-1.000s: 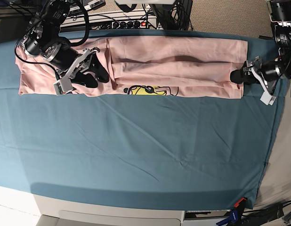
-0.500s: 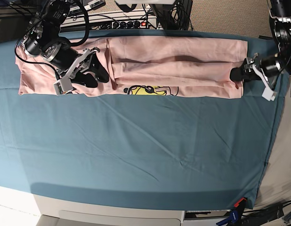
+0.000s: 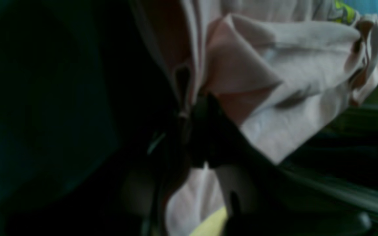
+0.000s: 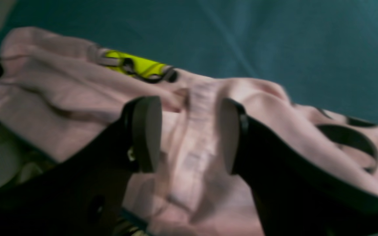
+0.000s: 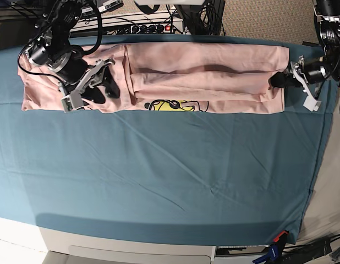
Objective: Fold the T-shirt properly
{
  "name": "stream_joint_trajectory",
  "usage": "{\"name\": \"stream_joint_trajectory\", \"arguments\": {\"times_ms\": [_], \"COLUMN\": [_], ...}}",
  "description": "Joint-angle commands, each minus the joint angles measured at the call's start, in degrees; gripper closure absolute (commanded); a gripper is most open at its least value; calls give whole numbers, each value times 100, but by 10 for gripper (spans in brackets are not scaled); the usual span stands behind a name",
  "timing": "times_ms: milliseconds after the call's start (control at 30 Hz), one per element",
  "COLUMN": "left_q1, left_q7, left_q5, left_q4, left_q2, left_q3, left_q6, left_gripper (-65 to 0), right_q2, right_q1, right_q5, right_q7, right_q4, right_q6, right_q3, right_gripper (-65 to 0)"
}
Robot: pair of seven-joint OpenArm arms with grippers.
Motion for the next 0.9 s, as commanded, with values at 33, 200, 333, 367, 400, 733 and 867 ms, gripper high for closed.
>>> {"name": "stream_joint_trajectory", "arguments": {"times_ms": [33,200,333,367,400,733,867], "left_q1": [-59,-55,-55,-55,-55,-2,-85], "left_q7": [133,341,273,269,267,136,118], "left_q5": [-470,-782,-511,-483,-483,-448,-302], "left_q4": [304,999,1532,1617,1681,1762,1764], "left_q2": [-96,-96,-92,-92,-76,509,769], "left_q3": [-17,-17,-17,-15,-15,439,1110], "left_q6": [-238,-393,-387,-387,-387,-350,-358], "left_gripper": [0,0,0,0,0,0,0], "right_q2": [26,26,28,31,46,330,328], "right_q1": [35,35,35,35,35,35,35], "right_q5": [-122,-658,-885,-881,-881,-946,-1032], "right_q7": [310,595,769,769,769,769,791], "right_q4": [101,101,101,101,101,101,96], "right_q6": [6,6,-107,-151,-186,-254,-258], "right_q3": [157,754,1432,1609,1770,2490,2485], "right_gripper": [-291,-292,-292,-292,-291,-292,-291]}}
